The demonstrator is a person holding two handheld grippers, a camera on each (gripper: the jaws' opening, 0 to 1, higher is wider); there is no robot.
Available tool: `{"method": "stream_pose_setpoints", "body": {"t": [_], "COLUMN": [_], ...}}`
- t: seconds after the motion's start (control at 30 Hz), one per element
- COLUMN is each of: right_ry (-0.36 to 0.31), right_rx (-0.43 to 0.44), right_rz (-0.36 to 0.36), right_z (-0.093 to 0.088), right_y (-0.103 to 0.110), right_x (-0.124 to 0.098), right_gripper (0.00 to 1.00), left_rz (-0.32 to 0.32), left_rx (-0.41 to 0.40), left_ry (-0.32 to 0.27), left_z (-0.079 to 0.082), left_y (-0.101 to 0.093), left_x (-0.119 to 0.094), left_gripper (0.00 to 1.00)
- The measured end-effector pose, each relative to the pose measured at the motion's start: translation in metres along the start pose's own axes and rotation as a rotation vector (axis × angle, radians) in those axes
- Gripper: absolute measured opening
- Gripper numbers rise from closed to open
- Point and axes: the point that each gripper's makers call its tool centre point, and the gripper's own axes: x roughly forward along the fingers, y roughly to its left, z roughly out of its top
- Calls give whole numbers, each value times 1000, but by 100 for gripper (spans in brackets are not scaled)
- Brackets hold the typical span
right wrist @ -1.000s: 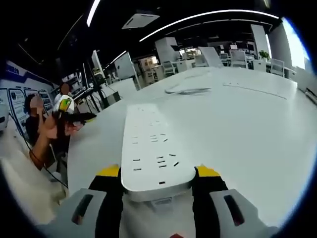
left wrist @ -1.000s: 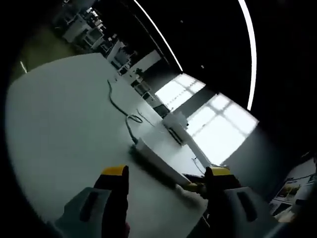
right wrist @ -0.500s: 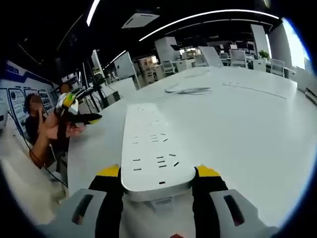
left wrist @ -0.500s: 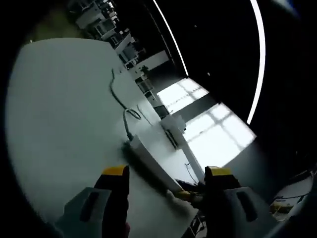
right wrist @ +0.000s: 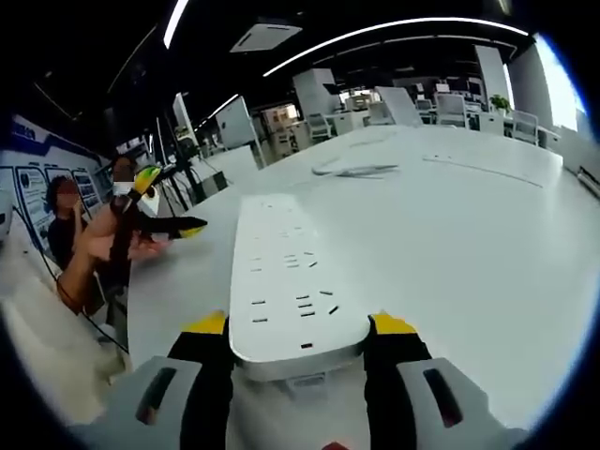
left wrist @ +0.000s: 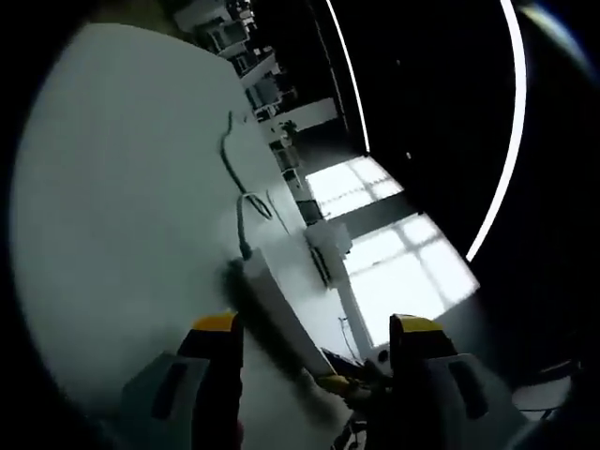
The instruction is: Pick up the power strip scattered on the table, fix it on the side mounting bracket of the table, and press the switch
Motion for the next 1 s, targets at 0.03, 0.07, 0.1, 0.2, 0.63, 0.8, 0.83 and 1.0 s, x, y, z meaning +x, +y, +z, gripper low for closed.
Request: {"method": "stream_pose_setpoints", "body": {"t": [0.03, 0.07, 0.1, 0.2, 0.63, 0.8, 0.83, 1.0], "right_ry": [0, 0, 0, 1, 4, 15, 18, 25], "right_rx": [0, 0, -1, 0, 4, -7, -10, -12], "right_rz": [0, 1, 1, 2, 4, -2, -4, -5], "right_z": [0, 0, 0, 0, 0, -1, -1, -1], "right_y": [0, 0, 0, 0, 1, 1, 1, 1], "right_x": [0, 0, 0, 0, 0, 1, 1, 1], "right_gripper": [51, 51, 51, 51, 51, 51, 51, 51], "left_rz": [-1, -4, -3, 1, 21, 33, 35, 45], "left_rx": [-20, -37, -48, -70, -117, -124, -128, -137], "left_ry": [2, 3, 4, 18, 56, 54, 52, 39], "left_z": [-1, -1, -1, -4, -16, -16, -15, -13], "left_y": [0, 0, 1, 3, 13, 16, 16, 17], "left_x": [2, 4, 6, 12, 39, 47, 48, 55], "left_gripper": [67, 67, 67, 68, 67, 66, 66, 66]}}
